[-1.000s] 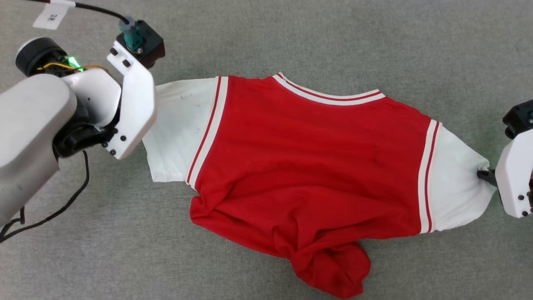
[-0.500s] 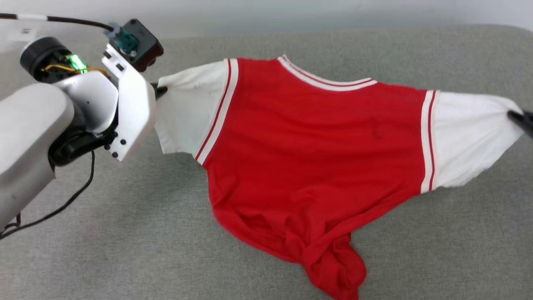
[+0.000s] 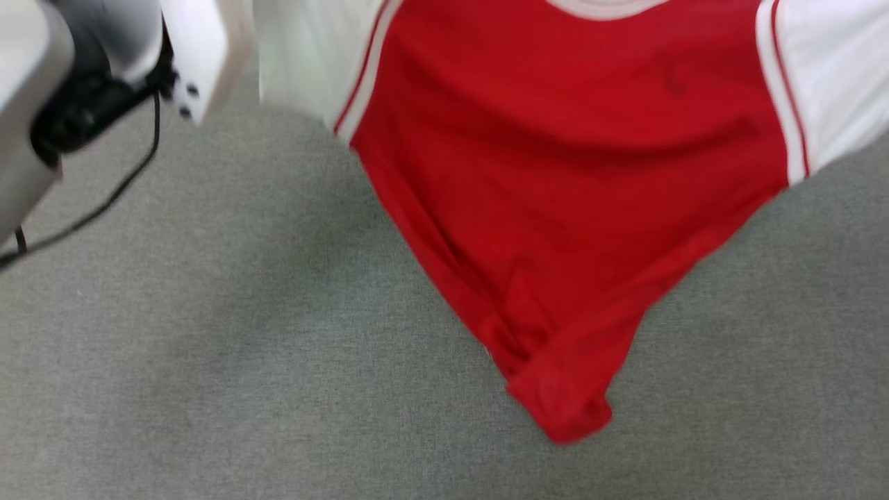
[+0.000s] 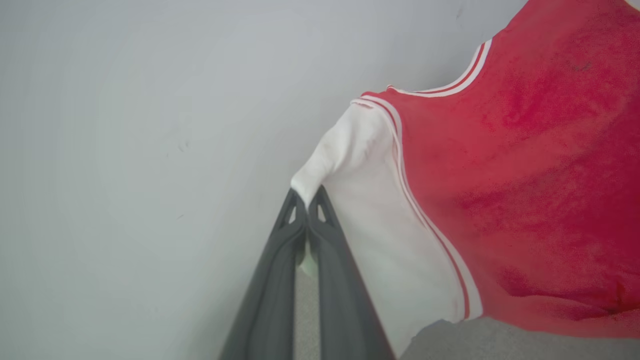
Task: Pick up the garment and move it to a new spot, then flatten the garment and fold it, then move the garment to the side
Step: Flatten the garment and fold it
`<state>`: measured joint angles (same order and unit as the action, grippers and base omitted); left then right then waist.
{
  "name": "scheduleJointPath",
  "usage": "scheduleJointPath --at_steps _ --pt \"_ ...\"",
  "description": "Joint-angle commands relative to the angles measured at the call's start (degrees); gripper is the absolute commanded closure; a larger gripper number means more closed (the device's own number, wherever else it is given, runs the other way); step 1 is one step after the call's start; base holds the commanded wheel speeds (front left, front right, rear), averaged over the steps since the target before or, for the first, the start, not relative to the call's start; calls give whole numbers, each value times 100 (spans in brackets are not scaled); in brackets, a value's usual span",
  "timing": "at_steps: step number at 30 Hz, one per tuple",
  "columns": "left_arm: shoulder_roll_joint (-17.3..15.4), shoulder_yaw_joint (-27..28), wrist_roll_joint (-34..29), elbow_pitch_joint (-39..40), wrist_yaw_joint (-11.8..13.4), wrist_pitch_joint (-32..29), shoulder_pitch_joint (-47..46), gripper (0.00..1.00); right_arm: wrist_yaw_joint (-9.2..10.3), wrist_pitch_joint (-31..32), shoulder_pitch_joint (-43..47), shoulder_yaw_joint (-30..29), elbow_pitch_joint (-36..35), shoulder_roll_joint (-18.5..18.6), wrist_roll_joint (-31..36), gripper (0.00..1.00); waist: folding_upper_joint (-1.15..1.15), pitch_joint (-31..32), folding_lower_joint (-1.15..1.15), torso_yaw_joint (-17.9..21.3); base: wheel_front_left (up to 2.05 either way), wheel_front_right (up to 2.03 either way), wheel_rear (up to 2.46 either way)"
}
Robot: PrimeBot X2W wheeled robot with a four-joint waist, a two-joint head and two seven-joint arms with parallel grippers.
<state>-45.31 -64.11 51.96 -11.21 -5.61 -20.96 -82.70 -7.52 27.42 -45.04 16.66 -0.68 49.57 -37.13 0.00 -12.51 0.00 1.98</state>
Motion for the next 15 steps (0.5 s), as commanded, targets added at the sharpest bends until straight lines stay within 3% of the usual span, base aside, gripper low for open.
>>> scheduleJointPath --at_steps 1,15 --pt "68 69 -52 -98 4 48 -176 100 6 36 -253 9 51 -80 58 100 0 -154 0 -20 0 0 0" --pt "962 700 -822 -1652 -8 974 -2388 100 6 -194 -3835 575 1545 -840 1324 100 0 -1472 0 -7 0 0 0"
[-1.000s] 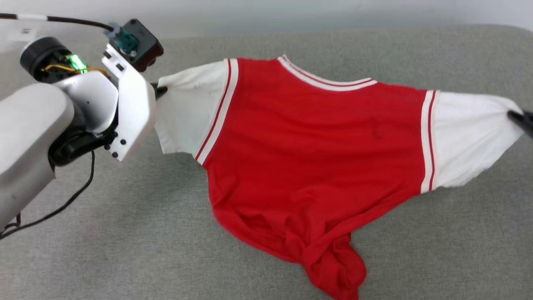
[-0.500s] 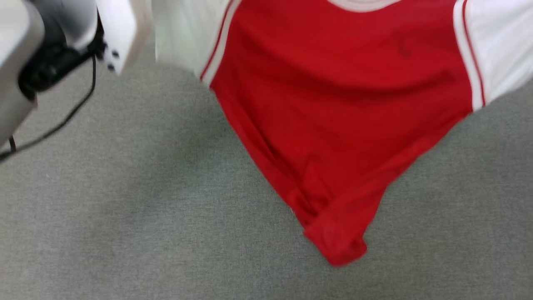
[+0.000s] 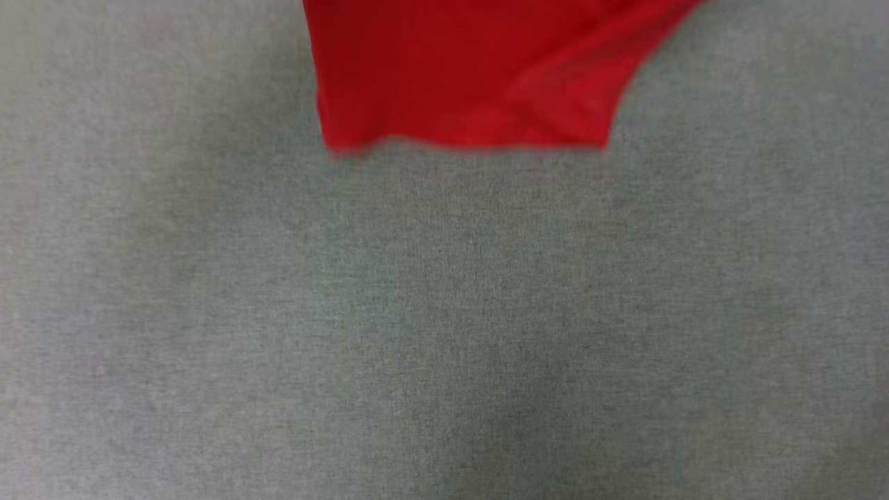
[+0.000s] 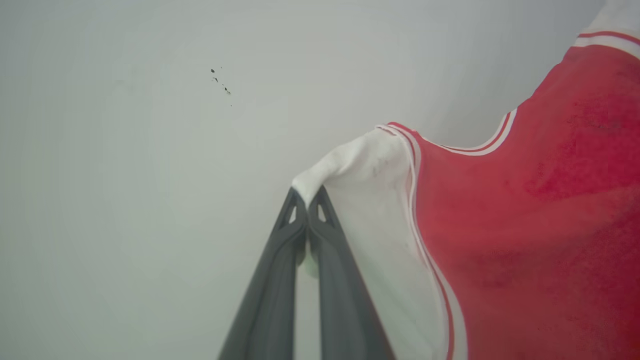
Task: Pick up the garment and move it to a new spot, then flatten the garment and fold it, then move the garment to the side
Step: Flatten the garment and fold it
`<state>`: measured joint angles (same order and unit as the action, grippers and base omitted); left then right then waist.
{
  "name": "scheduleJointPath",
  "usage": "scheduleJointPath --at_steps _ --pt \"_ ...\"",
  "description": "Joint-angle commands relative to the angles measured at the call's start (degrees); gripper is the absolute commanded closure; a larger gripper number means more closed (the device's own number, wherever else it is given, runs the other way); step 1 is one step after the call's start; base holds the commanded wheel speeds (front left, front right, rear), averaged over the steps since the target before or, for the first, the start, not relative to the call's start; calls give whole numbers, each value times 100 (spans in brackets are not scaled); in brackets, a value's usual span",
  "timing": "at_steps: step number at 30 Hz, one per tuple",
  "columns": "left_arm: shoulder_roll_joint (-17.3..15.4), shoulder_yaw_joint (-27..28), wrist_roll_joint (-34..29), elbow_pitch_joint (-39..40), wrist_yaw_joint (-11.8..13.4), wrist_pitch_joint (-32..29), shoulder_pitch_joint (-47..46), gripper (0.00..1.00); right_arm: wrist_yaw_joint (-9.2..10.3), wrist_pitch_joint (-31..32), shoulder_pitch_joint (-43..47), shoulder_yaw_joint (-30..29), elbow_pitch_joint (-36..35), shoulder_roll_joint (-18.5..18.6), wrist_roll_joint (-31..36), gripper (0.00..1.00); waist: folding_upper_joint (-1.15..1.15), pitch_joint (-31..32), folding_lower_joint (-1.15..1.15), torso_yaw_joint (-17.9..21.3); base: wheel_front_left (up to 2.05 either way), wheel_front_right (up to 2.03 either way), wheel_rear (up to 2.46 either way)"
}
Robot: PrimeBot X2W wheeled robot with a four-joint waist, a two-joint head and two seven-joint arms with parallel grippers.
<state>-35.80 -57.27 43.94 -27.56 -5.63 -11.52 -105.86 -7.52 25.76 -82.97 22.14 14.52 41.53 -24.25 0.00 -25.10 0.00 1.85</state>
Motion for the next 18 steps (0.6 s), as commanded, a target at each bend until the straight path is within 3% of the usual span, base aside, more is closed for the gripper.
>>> scheduleJointPath --at_steps 1,9,18 --pt "55 55 -75 -121 -5 120 -212 100 6 -95 -255 46 149 -101 91 100 0 -285 0 4 0 0 0" --pt "405 255 -314 -1120 -64 835 -1196 100 6 -967 -1926 410 1349 -603 568 100 0 -765 0 -15 0 0 0" --pt "579 -24 -120 -1723 -164 1211 -754 100 7 -1512 -1792 1201 2215 -936 365 100 0 -948 0 -34 0 0 0"
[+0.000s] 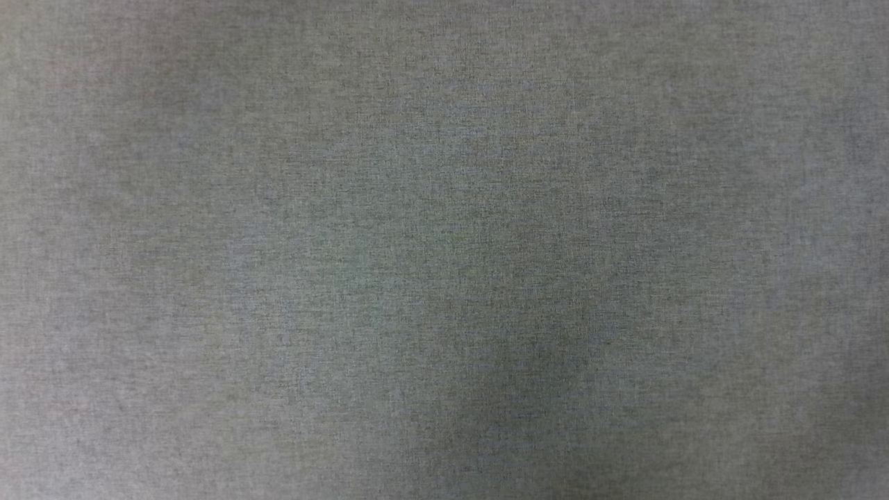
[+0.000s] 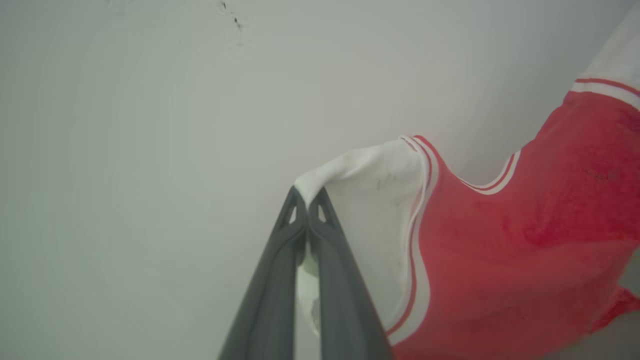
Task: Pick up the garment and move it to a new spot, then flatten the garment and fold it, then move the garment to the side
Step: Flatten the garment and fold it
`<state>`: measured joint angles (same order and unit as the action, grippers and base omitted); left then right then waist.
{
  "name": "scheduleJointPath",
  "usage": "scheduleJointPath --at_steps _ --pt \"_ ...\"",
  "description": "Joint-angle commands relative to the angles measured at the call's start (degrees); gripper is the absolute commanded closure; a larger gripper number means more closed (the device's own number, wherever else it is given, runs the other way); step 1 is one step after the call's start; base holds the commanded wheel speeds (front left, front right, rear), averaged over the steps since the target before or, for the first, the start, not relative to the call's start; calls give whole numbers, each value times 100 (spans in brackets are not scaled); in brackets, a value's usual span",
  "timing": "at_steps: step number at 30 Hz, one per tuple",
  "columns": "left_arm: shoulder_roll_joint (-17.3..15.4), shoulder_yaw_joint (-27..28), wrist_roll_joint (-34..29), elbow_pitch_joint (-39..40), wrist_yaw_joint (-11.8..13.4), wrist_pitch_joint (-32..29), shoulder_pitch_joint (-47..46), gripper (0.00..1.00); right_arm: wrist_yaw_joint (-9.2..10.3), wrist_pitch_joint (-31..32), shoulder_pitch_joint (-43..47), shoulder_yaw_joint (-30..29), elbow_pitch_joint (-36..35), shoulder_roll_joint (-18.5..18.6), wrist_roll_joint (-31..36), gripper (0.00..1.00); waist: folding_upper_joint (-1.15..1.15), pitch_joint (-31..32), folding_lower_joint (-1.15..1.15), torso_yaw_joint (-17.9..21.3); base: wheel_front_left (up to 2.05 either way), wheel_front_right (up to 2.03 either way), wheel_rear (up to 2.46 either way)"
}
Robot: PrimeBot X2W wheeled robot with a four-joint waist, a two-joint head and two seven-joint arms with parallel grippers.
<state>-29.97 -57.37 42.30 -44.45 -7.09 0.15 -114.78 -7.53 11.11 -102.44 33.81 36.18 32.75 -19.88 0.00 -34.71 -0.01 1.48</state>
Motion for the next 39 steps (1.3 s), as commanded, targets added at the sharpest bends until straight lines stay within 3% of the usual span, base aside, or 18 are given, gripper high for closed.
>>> scheduleJointPath --at_steps 1,10,18,27,39 --pt "8 -48 79 -77 -20 119 249 100 7 -116 241 135 120 -88 -113 100 0 32 1 8 0 0 0" --pt "-136 -552 648 -68 -27 841 2152 100 8 -862 1709 1061 479 -315 -845 100 0 556 1 28 0 0 0" --pt "-501 -807 1013 293 10 1348 4074 100 8 -1281 3309 1701 257 -56 -1502 100 0 1210 1 -14 0 0 0" --pt "-1025 -747 1416 1268 506 1488 6058 100 7 -1442 4946 2111 -353 579 -2122 100 0 1956 1 -78 0 0 0" --pt "-1956 -502 2138 2613 1422 1515 8601 100 7 -1216 7592 1521 -1387 1430 -2632 100 0 2707 1 13 0 0 0"
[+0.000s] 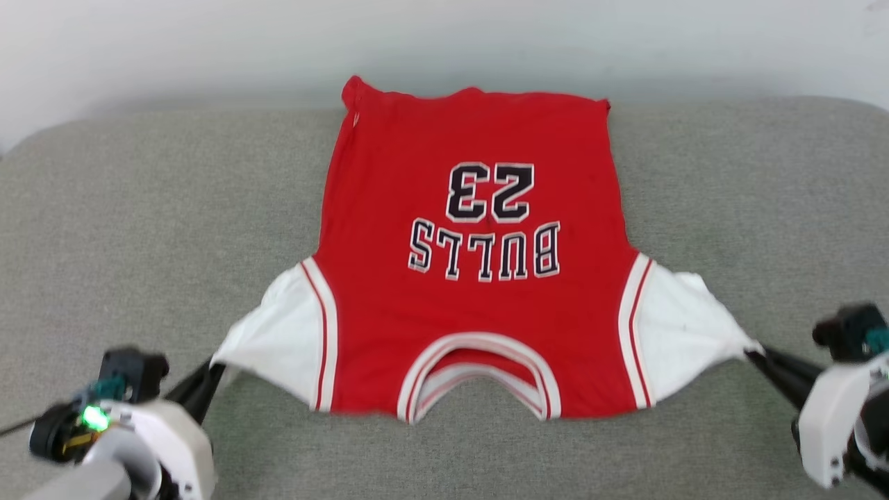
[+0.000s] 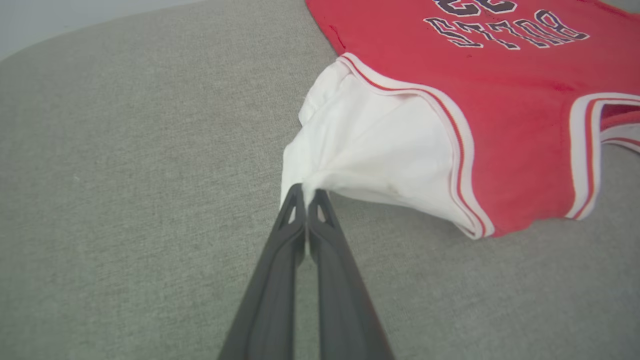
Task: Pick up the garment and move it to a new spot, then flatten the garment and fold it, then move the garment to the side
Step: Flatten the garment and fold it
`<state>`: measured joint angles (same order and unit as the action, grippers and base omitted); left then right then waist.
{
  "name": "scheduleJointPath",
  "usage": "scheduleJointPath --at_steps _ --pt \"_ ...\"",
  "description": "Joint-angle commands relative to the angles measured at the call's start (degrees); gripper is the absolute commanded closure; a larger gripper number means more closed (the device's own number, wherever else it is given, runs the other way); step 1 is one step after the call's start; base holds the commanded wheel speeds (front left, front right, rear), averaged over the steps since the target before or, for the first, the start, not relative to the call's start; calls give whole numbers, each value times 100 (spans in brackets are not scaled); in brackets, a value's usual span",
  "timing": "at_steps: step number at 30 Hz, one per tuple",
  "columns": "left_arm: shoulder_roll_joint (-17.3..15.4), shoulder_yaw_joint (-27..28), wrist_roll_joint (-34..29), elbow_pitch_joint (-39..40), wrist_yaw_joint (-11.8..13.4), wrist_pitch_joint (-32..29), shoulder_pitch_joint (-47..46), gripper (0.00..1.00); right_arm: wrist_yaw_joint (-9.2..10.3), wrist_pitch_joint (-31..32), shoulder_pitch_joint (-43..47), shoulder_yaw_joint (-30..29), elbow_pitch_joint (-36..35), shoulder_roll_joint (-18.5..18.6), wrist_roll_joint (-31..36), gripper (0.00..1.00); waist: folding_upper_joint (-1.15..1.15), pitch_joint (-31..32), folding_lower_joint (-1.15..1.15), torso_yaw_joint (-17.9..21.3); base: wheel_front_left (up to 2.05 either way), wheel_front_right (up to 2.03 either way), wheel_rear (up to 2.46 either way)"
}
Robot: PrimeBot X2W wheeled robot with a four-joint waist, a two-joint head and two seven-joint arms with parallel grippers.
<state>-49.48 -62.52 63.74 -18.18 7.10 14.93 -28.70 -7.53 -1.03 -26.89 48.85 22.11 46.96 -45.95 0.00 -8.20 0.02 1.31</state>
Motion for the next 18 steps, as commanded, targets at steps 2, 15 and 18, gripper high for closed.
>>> scheduleJointPath --at_steps 2,15,18 --pt "-115 34 67 158 127 31 348 100 7 62 455 -194 -169 79 26 100 0 114 -2 53 0 0 0" --pt "-623 47 442 1247 658 0 1799 100 8 968 3107 -1861 -1289 -67 484 100 0 222 -2 0 0 0 0" --pt "-647 95 394 1439 792 7 1818 100 8 1242 3377 -2242 -1600 -120 630 100 0 174 -2 -30 0 0 0"
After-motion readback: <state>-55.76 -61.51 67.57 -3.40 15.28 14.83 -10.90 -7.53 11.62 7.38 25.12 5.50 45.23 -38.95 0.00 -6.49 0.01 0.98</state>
